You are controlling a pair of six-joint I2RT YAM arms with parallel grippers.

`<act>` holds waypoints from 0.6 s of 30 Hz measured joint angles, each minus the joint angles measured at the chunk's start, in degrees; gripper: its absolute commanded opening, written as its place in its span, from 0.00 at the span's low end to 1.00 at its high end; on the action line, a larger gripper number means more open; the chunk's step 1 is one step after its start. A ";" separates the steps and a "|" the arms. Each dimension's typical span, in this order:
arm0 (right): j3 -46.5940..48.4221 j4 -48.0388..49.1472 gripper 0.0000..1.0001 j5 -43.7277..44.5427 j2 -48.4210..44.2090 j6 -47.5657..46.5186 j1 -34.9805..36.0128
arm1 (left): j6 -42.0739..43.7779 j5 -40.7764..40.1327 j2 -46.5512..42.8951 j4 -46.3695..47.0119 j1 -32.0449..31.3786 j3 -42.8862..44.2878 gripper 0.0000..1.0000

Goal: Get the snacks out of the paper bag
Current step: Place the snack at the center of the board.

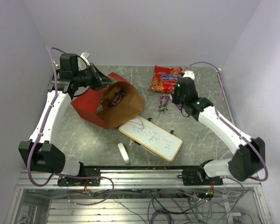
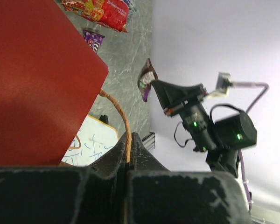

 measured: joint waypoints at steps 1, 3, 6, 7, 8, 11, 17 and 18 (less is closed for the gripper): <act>1.46 -1.57 0.00 0.72 2.29 2.97 -1.60 | 0.00 0.09 0.00 0.00 0.00 0.00 0.07; 3.96 -4.00 0.00 1.51 6.47 8.31 -4.20 | 0.07 0.17 0.00 -0.04 0.00 0.00 0.07; 8.17 -7.48 0.00 1.42 13.31 17.46 -7.82 | 0.44 0.26 0.00 -0.07 0.00 0.00 0.07; 9.60 -8.74 0.00 1.14 15.61 20.68 -8.96 | 0.46 0.26 0.00 -0.09 0.00 0.00 0.07; 10.86 -9.88 0.00 0.81 17.68 23.67 -10.08 | 0.48 0.26 0.02 -0.13 0.00 0.02 0.07; 13.29 -12.68 0.00 -0.48 23.12 32.04 -12.94 | 0.74 0.26 0.11 -0.66 0.00 0.17 0.07; 15.65 -16.26 0.00 -2.23 28.48 41.81 -14.93 | 1.99 0.26 0.90 -1.86 0.00 1.25 0.07; 15.93 -16.48 0.00 -2.62 29.09 42.82 -14.97 | 2.14 0.26 0.98 -2.03 0.00 1.25 0.07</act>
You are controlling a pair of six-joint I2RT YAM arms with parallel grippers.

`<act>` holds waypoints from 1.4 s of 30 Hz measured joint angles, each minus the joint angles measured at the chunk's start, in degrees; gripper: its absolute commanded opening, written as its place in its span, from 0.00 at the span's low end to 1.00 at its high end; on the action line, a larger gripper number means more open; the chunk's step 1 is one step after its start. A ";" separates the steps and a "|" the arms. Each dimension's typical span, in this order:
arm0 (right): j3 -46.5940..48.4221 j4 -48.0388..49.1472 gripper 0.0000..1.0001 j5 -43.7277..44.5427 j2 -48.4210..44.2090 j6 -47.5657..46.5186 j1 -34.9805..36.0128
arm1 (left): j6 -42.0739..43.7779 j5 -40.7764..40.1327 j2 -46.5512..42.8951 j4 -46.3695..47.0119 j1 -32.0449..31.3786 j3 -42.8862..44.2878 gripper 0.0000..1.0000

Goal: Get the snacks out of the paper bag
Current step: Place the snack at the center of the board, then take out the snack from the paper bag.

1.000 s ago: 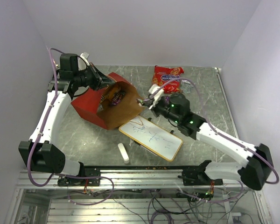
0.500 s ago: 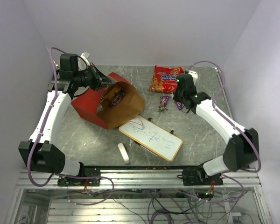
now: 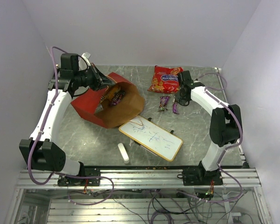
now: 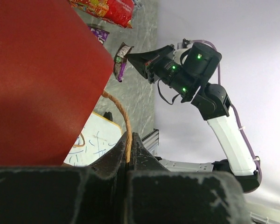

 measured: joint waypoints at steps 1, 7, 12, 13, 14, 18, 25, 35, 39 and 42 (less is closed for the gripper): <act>0.31 -0.15 0.00 -0.39 0.74 1.16 -0.07 | 0.20 0.00 0.15 -0.28 -0.02 0.02 0.07; 0.57 -0.22 0.00 -1.75 4.00 5.20 -0.48 | 1.51 0.00 1.75 -2.03 -0.02 1.70 0.07; 0.07 2.40 0.01 -3.10 5.07 4.92 -0.52 | 2.38 0.00 2.40 -2.95 -0.02 2.89 0.07; -0.11 3.21 0.03 -3.58 5.07 4.79 -0.52 | 2.40 0.00 2.40 -2.97 -0.02 2.89 0.07; -0.63 4.85 0.05 -4.31 4.96 4.61 -0.55 | 2.38 0.02 2.40 -3.02 -0.02 2.89 0.07; -4.39 9.99 0.30 -5.97 3.08 4.07 -0.55 | 2.29 0.07 2.40 -2.78 -0.02 2.78 0.07; -9.55 13.35 0.59 -6.16 -7.17 0.74 -1.03 | 1.53 0.02 1.66 -1.75 -0.02 0.85 0.07; -17.79 27.74 0.64 -20.70 -17.55 -23.69 0.09 | 0.20 -0.02 -1.38 0.35 -0.02 -1.55 0.07; -17.81 32.44 0.66 -29.42 -17.68 -40.28 7.93 | 0.17 0.00 -1.38 0.37 -0.02 -1.84 0.07; -17.75 35.65 0.66 -35.91 -17.79 -54.21 16.76 | 0.17 0.02 -1.38 0.28 -0.02 -2.05 0.07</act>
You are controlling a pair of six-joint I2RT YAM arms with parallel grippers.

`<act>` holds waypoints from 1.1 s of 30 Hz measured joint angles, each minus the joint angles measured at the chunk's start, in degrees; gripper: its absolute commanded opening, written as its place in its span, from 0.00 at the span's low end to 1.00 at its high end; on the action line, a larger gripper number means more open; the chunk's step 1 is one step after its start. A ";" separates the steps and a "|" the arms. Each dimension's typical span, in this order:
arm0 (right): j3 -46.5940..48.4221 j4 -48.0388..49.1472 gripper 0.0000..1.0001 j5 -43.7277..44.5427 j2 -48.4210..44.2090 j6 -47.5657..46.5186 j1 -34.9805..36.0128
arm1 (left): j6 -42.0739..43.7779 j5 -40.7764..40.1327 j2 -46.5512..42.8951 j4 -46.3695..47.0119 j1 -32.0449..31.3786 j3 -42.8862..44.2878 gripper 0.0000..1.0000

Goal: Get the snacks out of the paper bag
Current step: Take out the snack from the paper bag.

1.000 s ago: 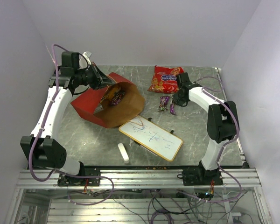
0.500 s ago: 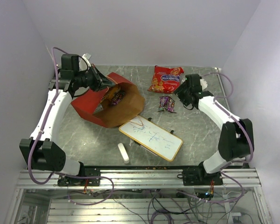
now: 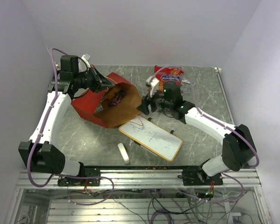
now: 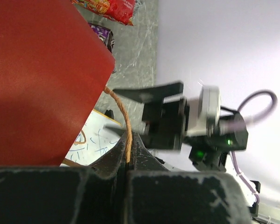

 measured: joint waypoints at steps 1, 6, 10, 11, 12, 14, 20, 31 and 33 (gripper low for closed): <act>0.00 1.29 0.66 -2.67 0.00 -4.92 2.67 | 0.02 0.00 0.00 -0.11 0.00 0.00 0.07; 0.39 5.57 0.66 -14.08 1.33 -26.38 7.85 | 0.04 -0.02 0.00 -0.81 0.00 0.00 0.07; 5.53 5.35 0.65 -16.85 8.63 -41.57 10.36 | 0.07 -0.02 -0.02 -1.09 0.00 0.00 0.07; 7.02 5.09 0.65 -17.09 10.71 -44.59 10.88 | 0.17 -0.02 -0.02 -1.38 0.00 0.00 0.07; 8.59 4.92 0.64 -17.44 13.00 -47.54 11.39 | 0.39 -0.02 -0.02 -1.68 0.00 0.02 0.07; 11.45 4.66 0.63 -17.70 17.14 -52.39 12.15 | 1.01 0.00 -0.02 -2.67 0.00 0.07 0.07; 21.44 4.76 0.54 -15.85 30.29 -61.72 13.53 | 2.84 0.07 0.46 -5.60 0.00 1.86 0.07; 34.23 3.87 0.55 -6.12 44.65 -70.16 14.88 | 5.38 0.33 0.79 -8.15 0.00 2.99 0.07; 34.82 3.87 0.56 -4.74 45.72 -71.06 14.88 | 5.81 0.22 0.94 -8.37 0.02 3.04 0.07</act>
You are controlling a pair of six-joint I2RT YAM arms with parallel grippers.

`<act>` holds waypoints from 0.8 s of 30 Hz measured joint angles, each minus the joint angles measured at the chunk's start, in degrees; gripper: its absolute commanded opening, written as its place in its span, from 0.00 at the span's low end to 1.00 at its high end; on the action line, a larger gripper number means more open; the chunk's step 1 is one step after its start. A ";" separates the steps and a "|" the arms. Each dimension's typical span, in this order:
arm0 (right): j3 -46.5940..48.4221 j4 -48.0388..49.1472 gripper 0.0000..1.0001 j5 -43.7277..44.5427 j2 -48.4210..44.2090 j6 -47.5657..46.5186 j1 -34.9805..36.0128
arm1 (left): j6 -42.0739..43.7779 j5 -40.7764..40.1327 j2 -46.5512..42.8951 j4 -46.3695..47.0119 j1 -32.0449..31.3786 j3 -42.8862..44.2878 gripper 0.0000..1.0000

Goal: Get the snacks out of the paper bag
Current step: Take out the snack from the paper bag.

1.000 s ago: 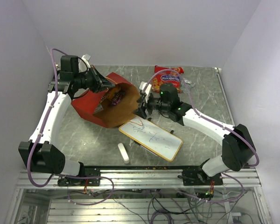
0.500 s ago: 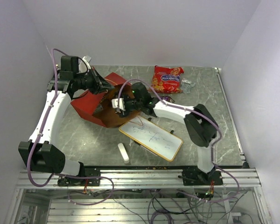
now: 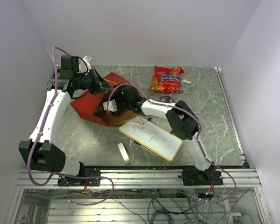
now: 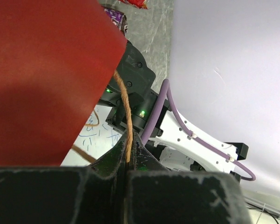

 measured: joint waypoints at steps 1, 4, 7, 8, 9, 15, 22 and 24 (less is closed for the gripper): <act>0.07 0.04 0.56 0.48 0.31 -0.20 0.00 | 0.22 -0.02 0.17 -0.22 0.00 0.04 0.07; 0.11 1.66 0.56 2.64 1.64 -0.61 0.04 | 0.81 -0.17 0.66 -1.07 -0.02 0.52 0.07; 0.26 3.50 0.55 5.25 3.32 -0.90 0.22 | 0.94 0.04 0.70 -1.57 -0.04 0.74 0.07; 0.52 4.15 0.54 6.16 4.09 -1.01 0.33 | 0.94 0.22 0.70 -1.73 -0.09 0.79 0.07; 0.72 4.87 0.52 6.58 4.70 -1.16 0.39 | 0.94 0.26 0.70 -1.95 -0.11 0.79 0.07; 2.71 8.98 0.24 10.51 7.78 -0.50 0.74 | 1.14 0.24 0.70 -2.97 -0.11 0.90 0.07; 2.40 11.47 0.07 12.59 8.09 1.51 1.36 | 1.51 0.15 0.70 -4.09 -0.11 0.96 0.07; 0.74 12.02 0.04 12.72 7.13 2.38 1.53 | 1.49 0.15 0.70 -4.15 -0.11 0.96 0.07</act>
